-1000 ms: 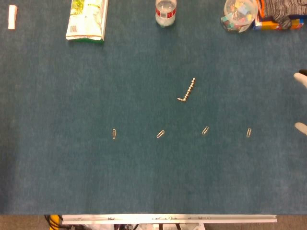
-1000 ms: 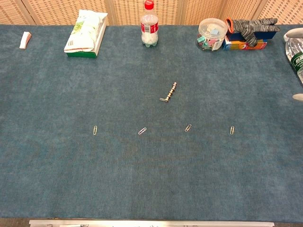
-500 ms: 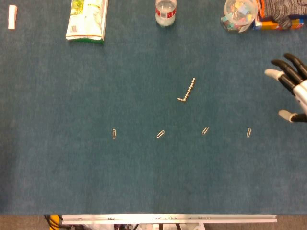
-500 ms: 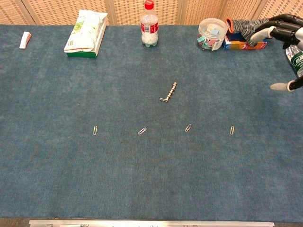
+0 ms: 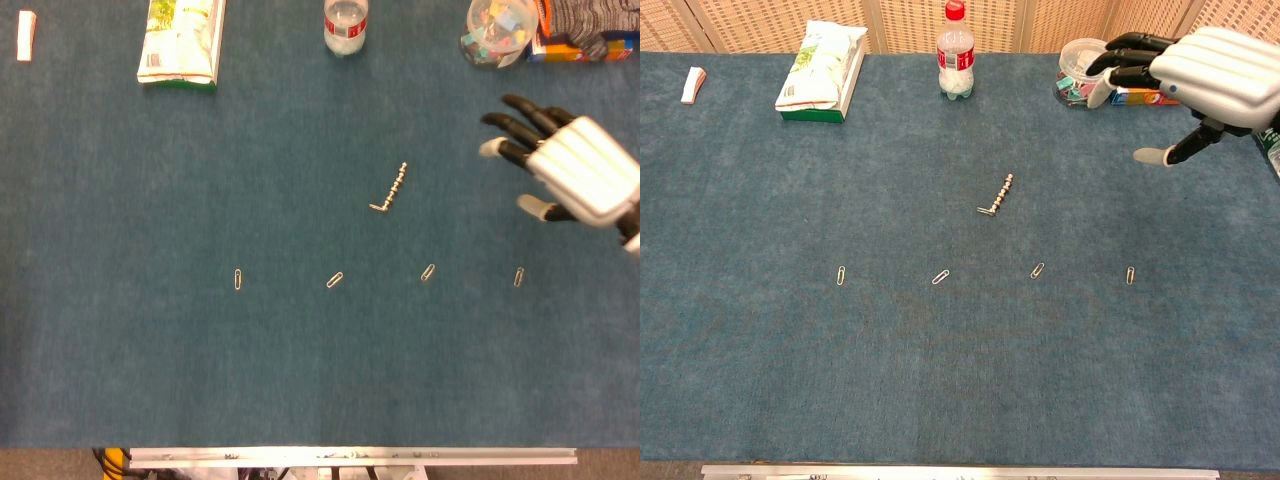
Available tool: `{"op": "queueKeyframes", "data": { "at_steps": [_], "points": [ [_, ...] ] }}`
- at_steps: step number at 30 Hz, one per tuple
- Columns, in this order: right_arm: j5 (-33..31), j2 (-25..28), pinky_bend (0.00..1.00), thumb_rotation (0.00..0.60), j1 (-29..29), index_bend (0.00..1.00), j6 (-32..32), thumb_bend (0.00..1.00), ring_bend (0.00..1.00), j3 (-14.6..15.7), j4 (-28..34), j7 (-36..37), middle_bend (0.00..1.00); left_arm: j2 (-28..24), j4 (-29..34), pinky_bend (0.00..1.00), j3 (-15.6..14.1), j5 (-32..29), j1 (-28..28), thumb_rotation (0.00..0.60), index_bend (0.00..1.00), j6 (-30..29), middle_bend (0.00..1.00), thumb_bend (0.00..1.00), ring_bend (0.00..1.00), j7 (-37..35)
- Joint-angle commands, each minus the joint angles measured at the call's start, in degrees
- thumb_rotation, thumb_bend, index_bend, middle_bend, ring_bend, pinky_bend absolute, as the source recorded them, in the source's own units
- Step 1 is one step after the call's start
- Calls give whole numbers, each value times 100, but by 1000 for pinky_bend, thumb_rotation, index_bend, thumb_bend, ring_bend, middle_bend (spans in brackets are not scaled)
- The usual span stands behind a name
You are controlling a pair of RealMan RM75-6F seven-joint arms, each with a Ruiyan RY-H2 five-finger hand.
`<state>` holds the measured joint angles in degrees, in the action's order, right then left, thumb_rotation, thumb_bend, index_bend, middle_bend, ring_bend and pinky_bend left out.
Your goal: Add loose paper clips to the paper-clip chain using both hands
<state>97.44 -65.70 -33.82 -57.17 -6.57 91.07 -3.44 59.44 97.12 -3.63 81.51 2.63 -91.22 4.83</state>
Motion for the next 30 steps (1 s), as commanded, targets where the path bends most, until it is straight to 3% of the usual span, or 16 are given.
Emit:
{"op": "queueKeyframes", "data": {
  "at_steps": [1, 16, 22, 30],
  "points": [
    [-156, -184, 284, 600, -355, 315, 483, 234, 64, -63, -138, -162, 175, -20, 0, 56, 30, 13, -27, 600, 276, 10, 62, 225, 0, -35],
    [-1316, -1108, 238, 600, -1137, 331, 1691, 314, 62, -158, -775, -1124, 131, -90, -4, 56, 173, 82, -155, 600, 278, 80, 63, 225, 0, -167],
    [-1708, -1632, 227, 600, -1324, 354, 1809, 334, 57, -164, -1221, -1490, 128, -93, -8, 56, 206, 106, -178, 600, 278, 140, 68, 225, 0, -157],
    [-1749, -2083, 220, 600, -1503, 380, 1725, 334, 51, -75, -1629, -1771, 127, -112, -22, 56, 259, 128, -217, 600, 278, 167, 69, 225, 0, -228]
  ]
}}
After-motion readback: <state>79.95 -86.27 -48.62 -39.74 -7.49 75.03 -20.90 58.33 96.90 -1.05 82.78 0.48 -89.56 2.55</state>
